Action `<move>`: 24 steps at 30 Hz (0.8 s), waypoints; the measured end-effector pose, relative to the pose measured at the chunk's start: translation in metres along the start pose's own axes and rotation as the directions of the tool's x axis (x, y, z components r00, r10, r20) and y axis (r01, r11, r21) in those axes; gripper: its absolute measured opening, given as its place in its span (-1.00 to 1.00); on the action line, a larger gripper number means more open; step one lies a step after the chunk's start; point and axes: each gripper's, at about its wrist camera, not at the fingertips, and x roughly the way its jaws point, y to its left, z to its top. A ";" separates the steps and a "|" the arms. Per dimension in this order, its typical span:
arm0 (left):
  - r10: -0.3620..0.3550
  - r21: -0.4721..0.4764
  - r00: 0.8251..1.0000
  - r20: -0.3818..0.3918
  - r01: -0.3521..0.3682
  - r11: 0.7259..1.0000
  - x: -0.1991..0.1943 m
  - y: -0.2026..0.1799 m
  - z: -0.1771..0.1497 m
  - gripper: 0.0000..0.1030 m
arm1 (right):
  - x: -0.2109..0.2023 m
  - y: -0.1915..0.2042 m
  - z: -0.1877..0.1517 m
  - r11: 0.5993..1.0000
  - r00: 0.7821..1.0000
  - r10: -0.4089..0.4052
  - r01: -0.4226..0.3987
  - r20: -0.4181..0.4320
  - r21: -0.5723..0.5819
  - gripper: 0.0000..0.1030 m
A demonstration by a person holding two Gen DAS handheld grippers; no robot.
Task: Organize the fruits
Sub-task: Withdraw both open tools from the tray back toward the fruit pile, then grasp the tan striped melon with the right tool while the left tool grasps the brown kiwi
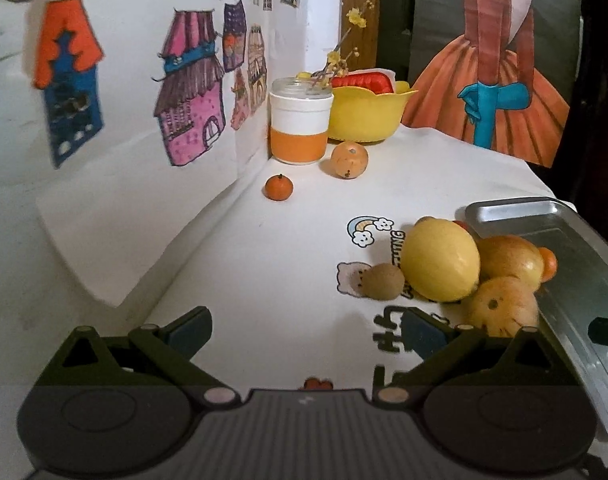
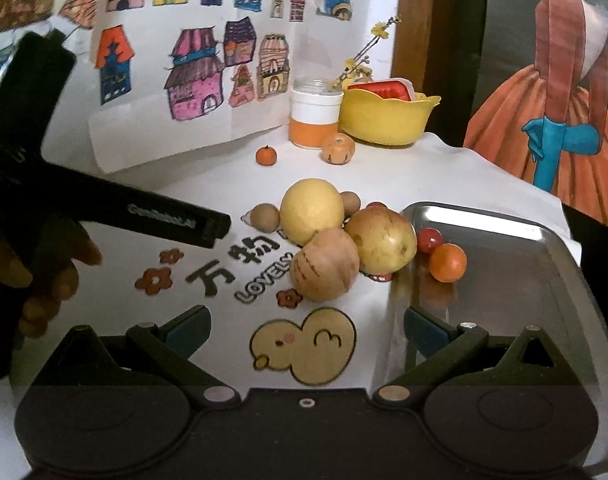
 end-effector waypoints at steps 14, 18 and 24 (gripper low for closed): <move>-0.101 0.070 0.995 0.020 0.099 0.993 0.028 -0.011 0.010 0.93 | 0.029 -0.018 0.010 0.996 1.000 0.014 -0.016 0.015 0.092 0.57; -0.136 0.089 0.990 0.040 0.132 0.987 0.028 -0.014 0.011 0.83 | 0.033 -0.021 0.011 0.994 1.000 0.017 -0.018 0.012 0.106 0.40; -0.170 0.072 0.984 0.047 0.167 0.983 0.027 -0.011 0.011 0.55 | 0.038 -0.023 0.011 0.992 1.000 0.018 -0.019 0.003 0.125 0.23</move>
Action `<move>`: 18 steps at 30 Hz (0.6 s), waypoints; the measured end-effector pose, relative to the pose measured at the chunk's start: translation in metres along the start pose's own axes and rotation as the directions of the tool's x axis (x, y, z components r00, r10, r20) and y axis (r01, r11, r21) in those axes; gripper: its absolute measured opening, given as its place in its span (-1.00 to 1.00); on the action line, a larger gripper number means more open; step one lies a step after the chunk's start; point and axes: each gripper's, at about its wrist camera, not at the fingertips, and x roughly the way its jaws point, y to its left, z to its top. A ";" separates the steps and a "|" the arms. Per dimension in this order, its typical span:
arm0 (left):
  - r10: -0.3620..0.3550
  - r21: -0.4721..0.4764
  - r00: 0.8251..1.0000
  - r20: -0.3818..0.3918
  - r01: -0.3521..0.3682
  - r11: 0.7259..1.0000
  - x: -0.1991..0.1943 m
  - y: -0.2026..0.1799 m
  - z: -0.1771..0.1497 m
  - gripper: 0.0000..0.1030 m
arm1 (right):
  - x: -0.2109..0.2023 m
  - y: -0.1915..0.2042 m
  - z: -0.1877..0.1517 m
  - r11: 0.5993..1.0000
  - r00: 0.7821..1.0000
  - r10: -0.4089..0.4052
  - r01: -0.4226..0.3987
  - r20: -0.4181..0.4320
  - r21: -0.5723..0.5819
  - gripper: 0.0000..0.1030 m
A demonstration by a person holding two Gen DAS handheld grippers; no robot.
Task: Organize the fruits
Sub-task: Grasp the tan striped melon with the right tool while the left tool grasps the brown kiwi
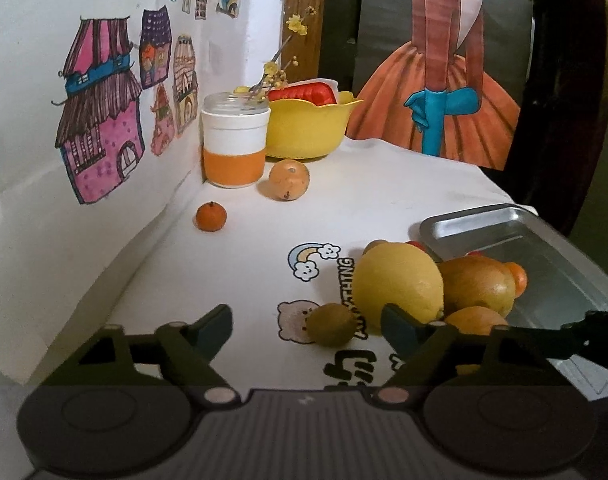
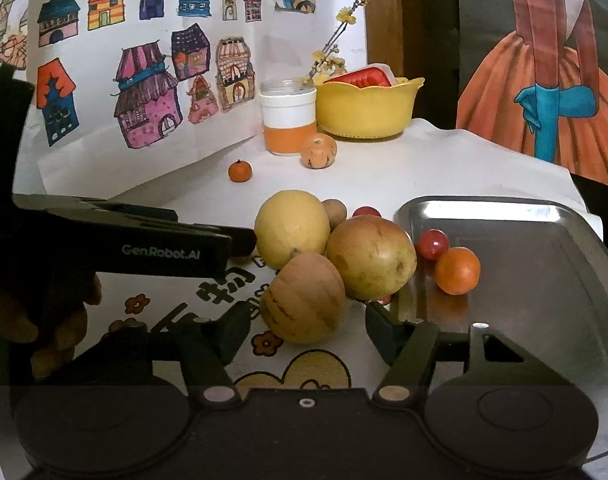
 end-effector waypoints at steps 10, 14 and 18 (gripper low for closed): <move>0.007 0.016 1.000 -0.013 -0.007 1.000 0.005 -0.001 -0.002 0.35 | 0.004 -0.002 0.003 1.000 1.000 0.004 -0.004 -0.003 0.016 0.15; -0.003 0.011 1.000 -0.030 0.003 1.000 0.009 -0.001 -0.001 0.20 | 0.006 -0.003 0.002 1.000 1.000 0.009 -0.009 -0.006 0.026 0.12; -0.016 0.024 0.999 -0.041 0.017 1.000 0.012 -0.004 -0.004 -0.06 | 0.007 -0.004 0.003 0.999 1.000 0.023 -0.022 -0.006 0.033 0.04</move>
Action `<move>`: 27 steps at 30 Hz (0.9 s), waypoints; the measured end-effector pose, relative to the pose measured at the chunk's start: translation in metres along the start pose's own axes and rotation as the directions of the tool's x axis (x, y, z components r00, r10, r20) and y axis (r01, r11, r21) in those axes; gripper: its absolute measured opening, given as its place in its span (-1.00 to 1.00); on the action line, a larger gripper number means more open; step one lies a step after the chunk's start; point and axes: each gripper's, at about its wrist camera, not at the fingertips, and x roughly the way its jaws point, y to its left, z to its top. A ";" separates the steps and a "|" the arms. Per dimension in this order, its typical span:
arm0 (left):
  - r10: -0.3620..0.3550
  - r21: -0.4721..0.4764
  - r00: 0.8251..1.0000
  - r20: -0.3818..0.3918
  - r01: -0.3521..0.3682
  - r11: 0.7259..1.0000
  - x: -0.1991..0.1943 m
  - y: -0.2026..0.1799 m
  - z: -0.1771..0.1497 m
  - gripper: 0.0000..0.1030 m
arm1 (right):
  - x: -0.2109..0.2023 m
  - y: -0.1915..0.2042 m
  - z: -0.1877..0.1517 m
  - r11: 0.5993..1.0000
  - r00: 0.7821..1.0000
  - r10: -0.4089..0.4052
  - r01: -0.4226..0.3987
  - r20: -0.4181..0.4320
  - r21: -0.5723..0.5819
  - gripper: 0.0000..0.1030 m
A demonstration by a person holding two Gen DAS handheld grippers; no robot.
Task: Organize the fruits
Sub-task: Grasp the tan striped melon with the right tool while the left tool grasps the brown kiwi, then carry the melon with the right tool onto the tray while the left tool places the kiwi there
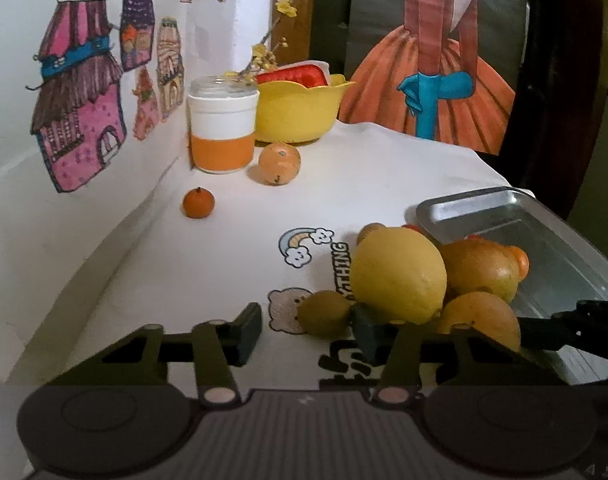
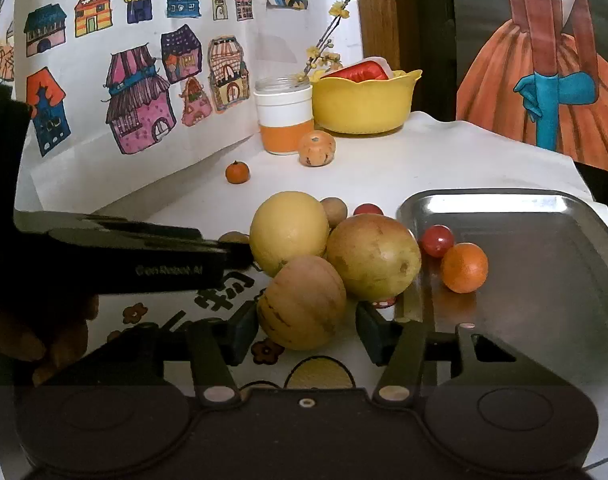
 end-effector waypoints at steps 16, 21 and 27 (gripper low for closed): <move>-0.018 -0.024 1.000 -0.013 0.017 1.000 -0.010 -0.011 -0.007 -0.38 | -0.007 -0.002 -0.004 0.999 1.000 0.030 -0.030 0.001 0.019 -0.05; -0.018 -0.041 1.000 -0.022 0.017 0.999 -0.020 -0.016 -0.014 -0.38 | -0.016 -0.005 -0.009 0.999 0.999 0.045 -0.045 0.007 0.026 -0.05; -0.023 -0.068 0.999 -0.031 0.021 0.997 -0.029 -0.022 -0.019 -0.38 | -0.026 -0.009 -0.016 0.997 0.998 0.064 -0.064 0.015 0.045 -0.05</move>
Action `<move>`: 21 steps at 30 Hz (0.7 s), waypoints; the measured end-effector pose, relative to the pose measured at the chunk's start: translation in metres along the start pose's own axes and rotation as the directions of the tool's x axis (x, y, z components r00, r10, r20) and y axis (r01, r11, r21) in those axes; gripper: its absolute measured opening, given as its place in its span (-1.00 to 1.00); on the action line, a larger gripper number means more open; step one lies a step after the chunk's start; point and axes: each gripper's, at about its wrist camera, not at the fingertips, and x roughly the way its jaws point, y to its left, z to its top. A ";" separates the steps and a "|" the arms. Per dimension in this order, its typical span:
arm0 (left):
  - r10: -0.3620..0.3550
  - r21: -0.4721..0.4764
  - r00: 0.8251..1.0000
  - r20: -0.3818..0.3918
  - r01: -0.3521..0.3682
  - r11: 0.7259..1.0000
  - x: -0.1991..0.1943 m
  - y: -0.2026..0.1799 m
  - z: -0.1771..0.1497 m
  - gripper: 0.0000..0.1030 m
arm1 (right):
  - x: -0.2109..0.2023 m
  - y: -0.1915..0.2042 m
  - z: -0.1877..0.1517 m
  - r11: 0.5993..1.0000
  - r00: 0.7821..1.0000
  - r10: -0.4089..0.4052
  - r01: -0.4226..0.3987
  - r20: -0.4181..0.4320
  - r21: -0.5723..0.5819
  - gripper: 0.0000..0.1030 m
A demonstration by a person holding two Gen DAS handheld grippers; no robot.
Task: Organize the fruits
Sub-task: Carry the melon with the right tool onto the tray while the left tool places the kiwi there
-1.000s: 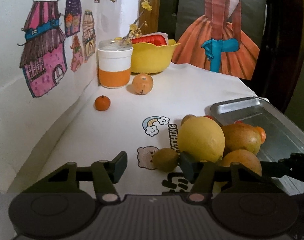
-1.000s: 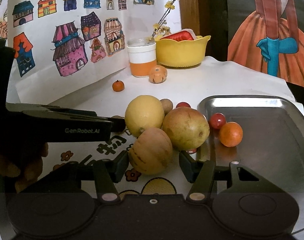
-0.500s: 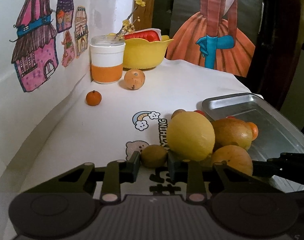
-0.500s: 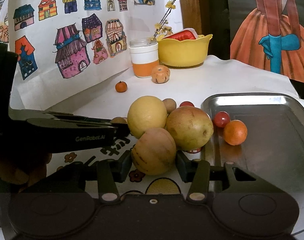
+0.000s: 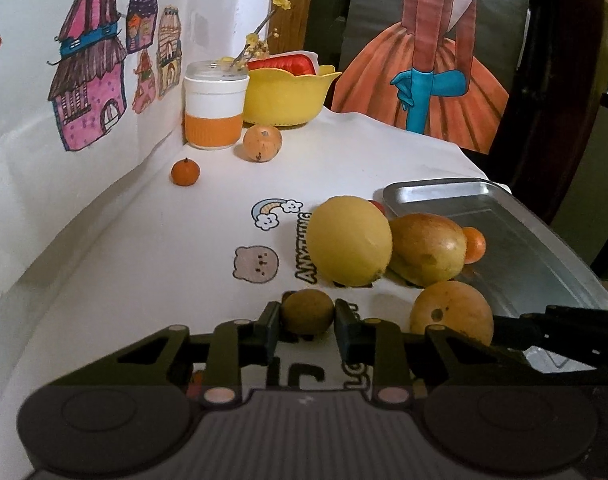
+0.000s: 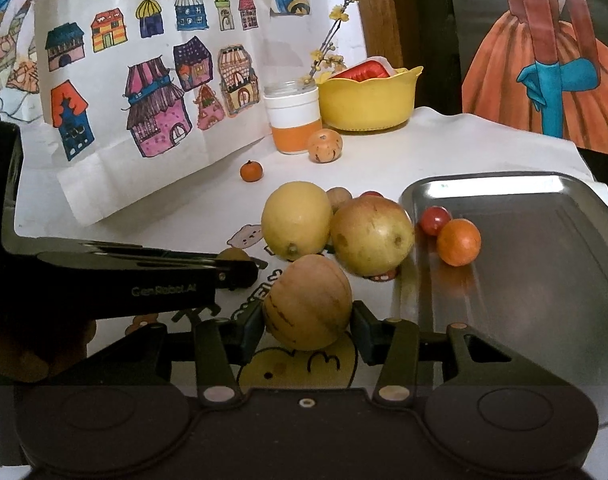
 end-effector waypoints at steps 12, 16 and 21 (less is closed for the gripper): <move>-0.004 0.009 1.000 0.005 0.004 1.000 -0.011 -0.024 -0.003 -0.38 | -0.033 -0.017 -0.004 0.999 0.997 0.000 -0.003 0.073 0.052 -0.05; -0.016 0.012 1.000 0.005 0.015 1.000 -0.012 -0.035 -0.003 -0.38 | -0.044 -0.028 -0.005 0.997 0.996 -0.026 0.019 0.091 0.073 -0.05; -0.038 0.016 0.999 0.006 0.038 0.999 -0.012 -0.050 -0.002 -0.38 | -0.057 -0.045 -0.006 0.993 0.989 -0.087 0.077 0.122 0.086 -0.05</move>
